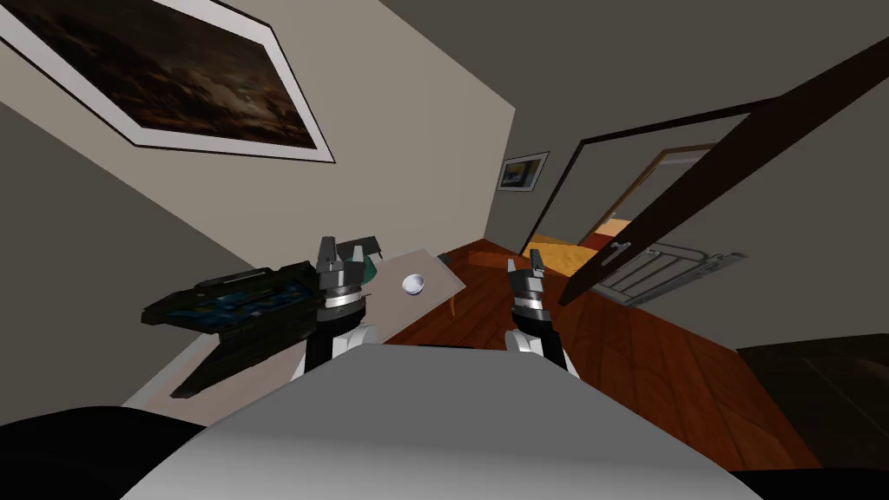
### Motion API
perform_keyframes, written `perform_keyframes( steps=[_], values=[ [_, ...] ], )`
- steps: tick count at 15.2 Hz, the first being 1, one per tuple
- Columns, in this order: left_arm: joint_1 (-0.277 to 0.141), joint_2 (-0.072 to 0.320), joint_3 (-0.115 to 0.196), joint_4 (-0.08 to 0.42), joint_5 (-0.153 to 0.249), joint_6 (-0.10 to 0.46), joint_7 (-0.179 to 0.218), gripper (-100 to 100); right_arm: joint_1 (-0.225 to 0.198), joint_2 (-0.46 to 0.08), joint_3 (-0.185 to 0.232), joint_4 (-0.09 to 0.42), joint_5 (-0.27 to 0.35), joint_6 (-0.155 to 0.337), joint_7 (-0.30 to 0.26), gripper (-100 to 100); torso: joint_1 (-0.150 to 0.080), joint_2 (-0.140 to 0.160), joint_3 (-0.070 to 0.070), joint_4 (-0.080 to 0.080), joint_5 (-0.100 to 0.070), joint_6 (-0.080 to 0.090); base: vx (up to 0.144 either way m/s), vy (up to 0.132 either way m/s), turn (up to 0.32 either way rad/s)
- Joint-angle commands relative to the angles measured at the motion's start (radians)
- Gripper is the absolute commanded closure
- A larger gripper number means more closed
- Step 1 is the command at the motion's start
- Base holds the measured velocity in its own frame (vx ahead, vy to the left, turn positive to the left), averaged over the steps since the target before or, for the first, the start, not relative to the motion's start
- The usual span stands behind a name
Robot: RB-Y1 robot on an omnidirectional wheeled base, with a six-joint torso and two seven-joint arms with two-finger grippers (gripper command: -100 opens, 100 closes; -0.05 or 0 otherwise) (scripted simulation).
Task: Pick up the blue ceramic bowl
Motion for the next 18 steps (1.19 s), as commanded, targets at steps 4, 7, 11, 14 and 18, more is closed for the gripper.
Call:
perform_keyframes(
  steps=[4,7,11,14,18],
  values=[
    [-0.014,0.094,0.011,0.033,0.006,0.042,-0.003,-100,0.000,0.000,0.000,0.000,0.000,0.000,0.000,0,0.001,0.000,0.000,0.000,0.000,0.000,0.000,0.004,-0.056],
    [-0.029,0.144,0.024,0.067,0.012,0.087,-0.007,-100,0.000,0.000,0.000,0.000,0.000,0.000,0.000,0,0.001,0.000,0.000,0.000,0.000,0.000,-0.001,0.012,-0.087],
    [-0.049,0.189,0.040,0.113,0.020,0.146,-0.012,-100,0.000,0.000,0.000,0.000,0.000,0.000,0.000,0,0.002,0.000,0.000,0.000,0.000,0.000,-0.002,0.014,-0.120],
    [-0.072,0.228,0.059,0.168,0.029,0.212,-0.018,-100,0.000,0.000,0.000,0.000,0.000,0.000,0.000,0,0.001,0.000,0.000,0.000,0.000,0.000,-0.002,0.013,-0.105],
    [-0.099,0.261,0.081,0.230,0.040,0.280,-0.025,-100,0.000,0.000,0.000,0.000,0.000,0.000,0.000,0,0.001,0.000,0.000,0.000,0.000,0.000,-0.002,0.014,-0.134]
  ],
)
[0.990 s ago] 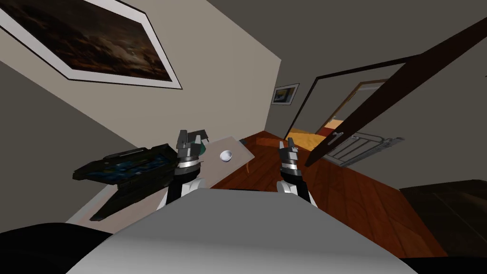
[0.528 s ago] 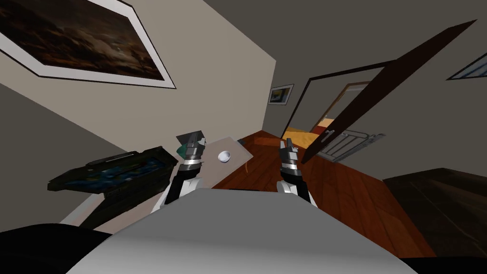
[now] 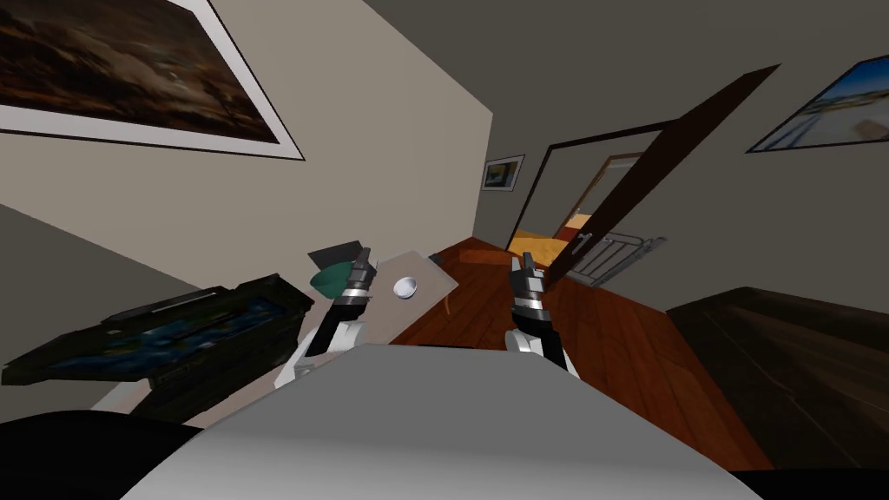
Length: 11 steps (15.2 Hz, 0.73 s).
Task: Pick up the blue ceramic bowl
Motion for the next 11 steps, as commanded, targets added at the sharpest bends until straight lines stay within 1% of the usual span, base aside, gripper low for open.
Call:
perform_keyframes(
  steps=[1,2,3,4,5,6,7,8,9,10,11],
  values=[
    [-0.005,0.012,0.008,0.017,0.004,0.049,-0.003,-100,0.000,0.000,0.000,0.000,0.000,0.000,0.000,0,0.000,0.000,0.000,0.000,0.000,0.000,-0.002,0.016,-0.138],
    [-0.005,0.012,0.008,0.017,0.004,0.049,-0.003,-100,0.000,0.000,0.000,0.000,0.000,0.000,0.000,0,0.000,0.000,0.000,0.000,0.000,0.000,-0.002,0.014,-0.033],
    [-0.020,0.026,0.020,0.051,0.010,0.080,-0.007,-100,0.000,0.000,0.000,0.000,0.000,0.000,0.000,0,0.000,0.000,0.000,0.000,0.000,-0.001,-0.003,0.010,-0.094],
    [-0.020,0.026,0.020,0.051,0.010,0.093,-0.007,-100,0.000,0.000,0.000,0.000,0.000,0.000,0.000,0,0.000,0.000,0.000,0.000,0.000,0.000,-0.005,0.011,-0.131],
    [-0.020,0.026,0.020,0.051,0.010,0.093,-0.007,-100,0.000,0.000,0.000,0.000,0.000,0.000,0.000,0,0.000,0.000,0.000,0.000,0.000,0.000,-0.002,0.011,-0.053],
    [-0.035,0.040,0.033,0.086,0.016,0.128,-0.011,-100,0.000,0.000,0.000,0.000,0.000,0.000,0.000,0,-0.001,0.000,0.000,0.000,0.000,-0.001,-0.003,0.010,-0.114],
    [-0.035,0.040,0.033,0.086,0.016,0.139,-0.011,-100,0.000,0.000,0.000,0.000,0.000,0.000,0.000,0,-0.001,0.000,0.000,0.000,0.000,0.000,-0.003,0.012,-0.135],
    [-0.051,0.052,0.046,0.123,0.022,0.176,-0.015,-100,0.000,0.000,0.000,0.000,0.000,0.000,0.000,0,-0.001,0.000,0.000,0.000,0.000,0.000,-0.001,0.014,-0.183],
    [-0.051,0.052,0.046,0.123,0.022,0.187,-0.015,-100,0.000,0.000,0.000,0.000,0.000,0.000,0.000,0,0.000,0.000,0.000,0.000,0.000,0.000,-0.004,0.019,-0.150],
    [-0.067,0.063,0.059,0.160,0.029,0.216,-0.019,-100,0.000,0.000,0.000,0.000,0.000,0.000,0.000,0,0.000,0.000,0.000,0.000,0.000,0.000,-0.005,0.022,-0.171],
    [-0.067,0.063,0.059,0.161,0.029,0.236,-0.019,-100,0.000,0.000,0.000,0.000,0.000,0.000,0.000,0,0.000,0.000,0.000,0.000,0.000,0.000,-0.005,0.023,-0.149]
  ],
)
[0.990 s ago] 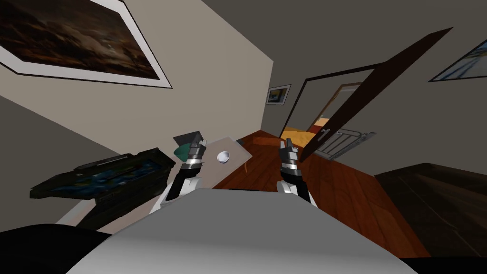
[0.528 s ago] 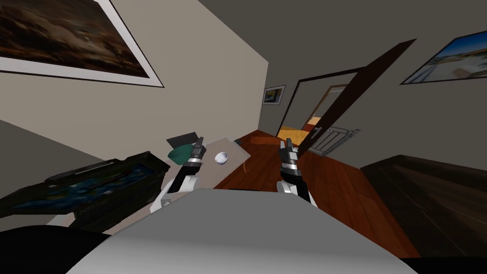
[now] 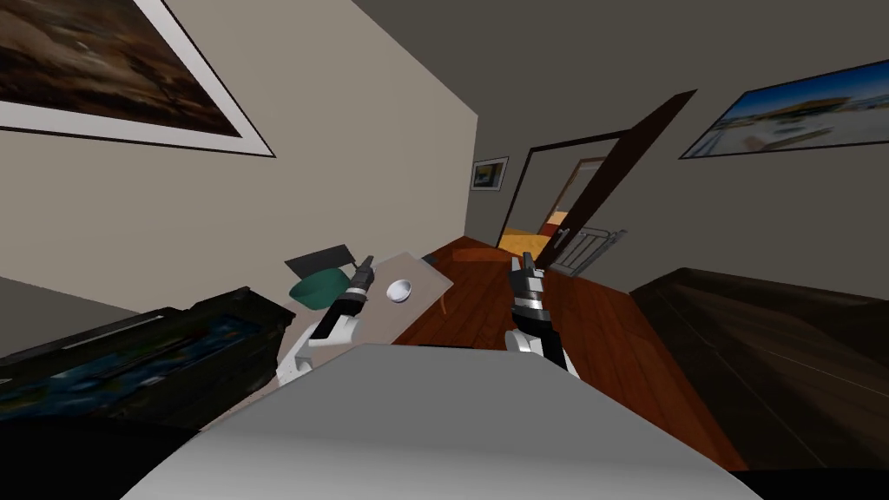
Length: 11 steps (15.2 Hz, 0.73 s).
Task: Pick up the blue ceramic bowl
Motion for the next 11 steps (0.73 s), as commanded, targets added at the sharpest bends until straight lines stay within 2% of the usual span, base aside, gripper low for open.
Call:
perform_keyframes(
  steps=[1,2,3,4,6,7,9,10,11],
  values=[
    [-0.021,0.010,0.015,0.050,0.007,0.050,-0.010,-100,0.000,0.000,0.000,0.000,0.000,0.000,0.000,0,0.000,0.000,0.000,0.000,0.000,0.000,-0.007,0.021,-0.196],
    [-0.021,0.010,0.015,0.058,0.007,0.074,-0.010,-100,0.000,0.000,0.000,0.000,0.000,0.000,0.000,0,0.000,0.000,0.000,0.000,0.000,0.000,-0.007,0.021,-0.142],
    [-0.021,0.010,0.015,0.058,0.007,0.074,-0.010,-100,0.000,0.000,0.000,0.000,0.000,0.000,0.000,0,0.000,0.000,0.000,0.000,0.000,0.000,-0.004,0.015,-0.024],
    [-0.038,0.019,0.029,0.098,0.013,0.108,-0.014,-100,0.000,0.000,0.000,0.000,0.000,0.000,0.000,0,0.000,0.000,0.000,0.000,0.000,-0.001,-0.003,0.011,-0.120],
    [-0.038,0.019,0.029,0.098,0.013,0.126,-0.014,-100,0.000,0.000,0.000,0.000,0.000,0.000,0.000,0,-0.001,0.000,0.000,0.000,0.000,0.000,-0.004,0.013,-0.105],
    [-0.055,0.028,0.044,0.138,0.020,0.158,-0.019,-100,0.000,0.000,0.000,0.000,0.000,0.000,0.000,0,-0.001,0.000,0.000,0.000,0.000,0.000,-0.003,0.010,-0.130],
    [-0.055,0.028,0.044,0.138,0.020,0.179,-0.019,-100,0.000,0.000,0.000,0.000,0.000,0.000,0.000,0,-0.001,0.000,0.000,0.000,0.000,0.000,-0.004,0.013,-0.105],
    [-0.073,0.035,0.058,0.179,0.027,0.215,-0.023,-100,0.000,0.000,0.000,0.000,0.000,0.000,0.000,0,-0.001,0.000,0.000,0.000,0.000,0.000,-0.005,0.012,-0.149],
    [-0.073,0.035,0.058,0.179,0.027,0.231,-0.023,-100,0.000,0.000,0.000,0.000,0.000,0.000,0.000,0,-0.001,0.000,0.000,0.000,0.000,0.000,-0.006,0.018,-0.149]
  ],
)
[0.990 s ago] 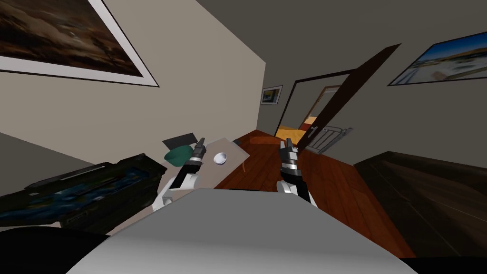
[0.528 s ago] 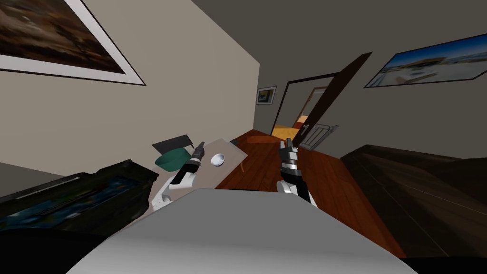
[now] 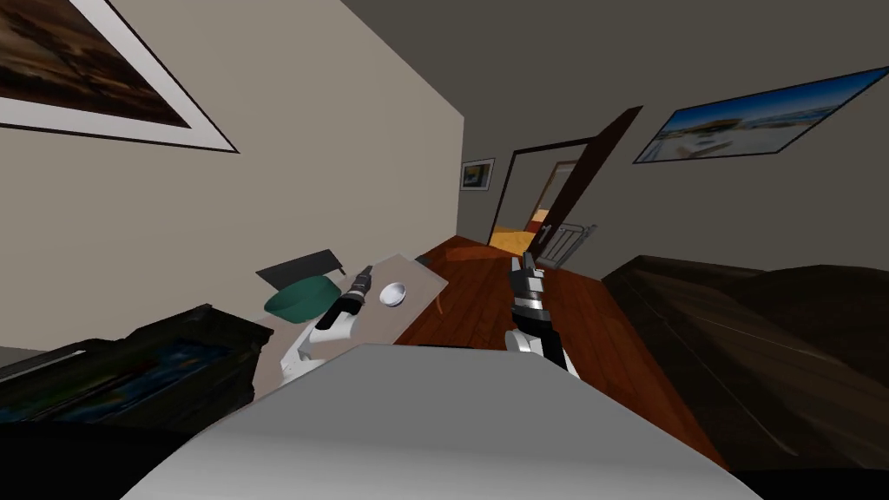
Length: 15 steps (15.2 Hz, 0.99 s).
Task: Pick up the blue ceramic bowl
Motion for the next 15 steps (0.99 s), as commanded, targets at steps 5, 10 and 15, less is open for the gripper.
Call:
perform_keyframes(
  steps=[5,10,15],
  values=[
    [-0.042,0.016,0.036,0.093,0.018,0.124,-0.011,-100,0.000,0.000,0.000,0.000,0.000,0.000,0.000,0,0.000,0.000,0.000,0.000,0.000,0.000,-0.005,0.015,-0.110],
    [-0.077,0.025,0.065,0.175,0.031,0.229,-0.020,-100,0.000,0.000,0.000,0.000,0.000,0.000,0.000,0,0.000,0.000,0.000,0.000,0.000,0.000,-0.007,0.019,-0.139],
    [-0.112,0.031,0.094,0.240,0.045,0.330,-0.030,-100,0.000,0.000,0.000,0.000,0.000,0.000,0.000,0,0.000,0.000,0.000,0.000,0.000,0.000,-0.005,0.018,-0.143]
  ],
)
